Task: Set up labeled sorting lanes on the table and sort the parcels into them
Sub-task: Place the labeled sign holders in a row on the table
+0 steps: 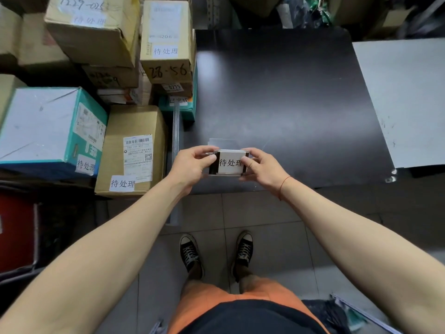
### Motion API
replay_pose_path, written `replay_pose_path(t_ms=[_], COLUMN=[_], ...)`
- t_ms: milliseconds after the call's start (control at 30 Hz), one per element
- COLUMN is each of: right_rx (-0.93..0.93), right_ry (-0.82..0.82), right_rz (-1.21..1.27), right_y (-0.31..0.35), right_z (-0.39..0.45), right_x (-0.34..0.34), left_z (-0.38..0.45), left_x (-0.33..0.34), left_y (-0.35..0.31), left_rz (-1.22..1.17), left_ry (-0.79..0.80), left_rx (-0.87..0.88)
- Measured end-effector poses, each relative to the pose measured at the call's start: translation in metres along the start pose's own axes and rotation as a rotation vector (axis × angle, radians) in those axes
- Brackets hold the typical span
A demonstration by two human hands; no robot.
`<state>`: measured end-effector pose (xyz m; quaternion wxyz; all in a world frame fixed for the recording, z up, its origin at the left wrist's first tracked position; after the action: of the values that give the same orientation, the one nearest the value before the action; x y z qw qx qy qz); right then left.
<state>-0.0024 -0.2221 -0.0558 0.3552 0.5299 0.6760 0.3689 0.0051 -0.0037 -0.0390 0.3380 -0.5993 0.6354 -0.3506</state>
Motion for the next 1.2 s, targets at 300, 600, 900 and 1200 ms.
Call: replay_pose_path(t_ms=[300,600,900,1200], right_rx=[-0.022,-0.024,-0.005,0.017], right_ry=[-0.149,-0.183,-0.219,-0.137], right_rz=[0.075,0.026,-0.108,0.113], right_y=[-0.004,-0.019,-0.032,-0.016], right_z=[0.01,0.021,0.022,0.018], right_x=[-0.013,-0.021,-0.04,-0.065], left_z=[0.002,0.003,0.015,0.015], left_x=[0.001,0.016,0.023,0.033], left_y=[0.003,0.001,0.015,-0.013], left_rz=[0.065,0.016,0.552,0.895], left_ry=[-0.129,-0.048,-0.139,-0.153], left_rx=[0.01,-0.081,-0.004,0.189])
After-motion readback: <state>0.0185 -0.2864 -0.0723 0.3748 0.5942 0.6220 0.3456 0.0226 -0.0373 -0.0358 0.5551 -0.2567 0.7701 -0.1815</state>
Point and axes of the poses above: each hand's wrist, its own z-axis towards the middle knuckle, its own x-axis out of the palm, y = z × x, the point moved 1 cm from there along z, towards the middle knuckle, and after that the axes turned 1 degree about -x, right-handed, at the moved point
